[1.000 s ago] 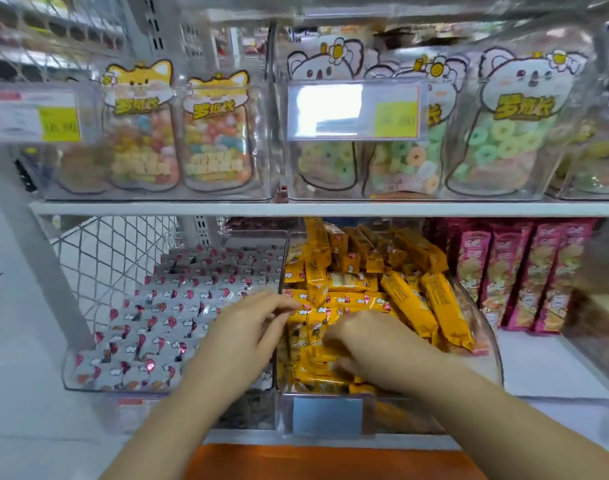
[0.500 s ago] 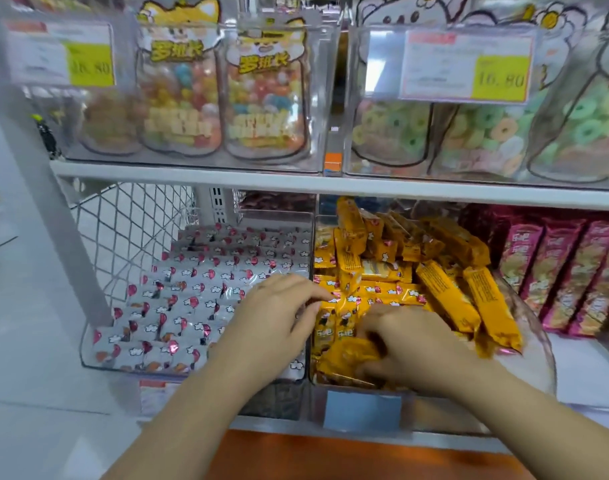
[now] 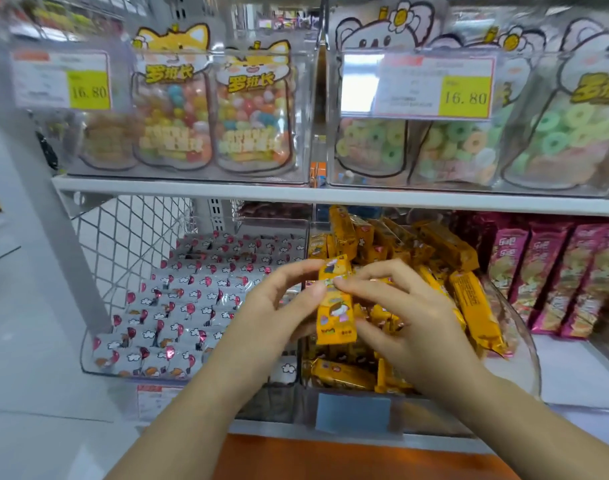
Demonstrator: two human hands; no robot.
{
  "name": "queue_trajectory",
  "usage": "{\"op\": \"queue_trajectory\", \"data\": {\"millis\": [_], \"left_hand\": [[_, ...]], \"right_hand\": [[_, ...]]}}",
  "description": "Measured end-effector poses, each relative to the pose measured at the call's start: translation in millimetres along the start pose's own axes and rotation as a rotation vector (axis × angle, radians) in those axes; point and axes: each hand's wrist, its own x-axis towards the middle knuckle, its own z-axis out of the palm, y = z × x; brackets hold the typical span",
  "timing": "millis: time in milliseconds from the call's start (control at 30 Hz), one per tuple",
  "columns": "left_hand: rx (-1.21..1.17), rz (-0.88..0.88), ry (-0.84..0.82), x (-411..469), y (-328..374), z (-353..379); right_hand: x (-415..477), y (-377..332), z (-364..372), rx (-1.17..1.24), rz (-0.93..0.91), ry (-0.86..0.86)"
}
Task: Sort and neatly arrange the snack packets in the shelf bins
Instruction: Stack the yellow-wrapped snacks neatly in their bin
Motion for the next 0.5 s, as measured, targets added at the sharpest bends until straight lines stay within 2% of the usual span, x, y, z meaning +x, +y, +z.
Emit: {"op": "queue_trajectory", "data": {"millis": [67,133,167,233,300,333,500], "left_hand": [[-0.045,0.002,0.020,-2.4,-0.5,-4.4],[-0.013,0.035,0.075,-4.3,3.4,-11.5],[0.047,0.066,0.126,-4.0,5.7,-16.7],[0.137,0.130,0.206,-6.3,8.8,-26.2],[0.149,0.146,0.239,-6.9,8.9,-32.6],[0.154,0.137,0.244,-6.5,6.8,-34.6],[0.185,0.131,0.235,-7.6,2.8,-35.3]], "right_hand": [[-1.4,-0.1,0.4,0.037,-0.008,-0.056],[-0.4,2.4,-3.5,0.066,0.108,-0.137],[1.9,4.0,-5.8,0.041,0.189,-0.230],[4.4,9.3,-0.7,-0.131,0.289,-0.562],[6.6,11.5,12.4,-0.323,0.277,-0.842],[7.1,11.1,19.5,-0.402,0.246,-0.916],[5.0,10.7,41.7,-0.695,0.124,-1.005]]}}
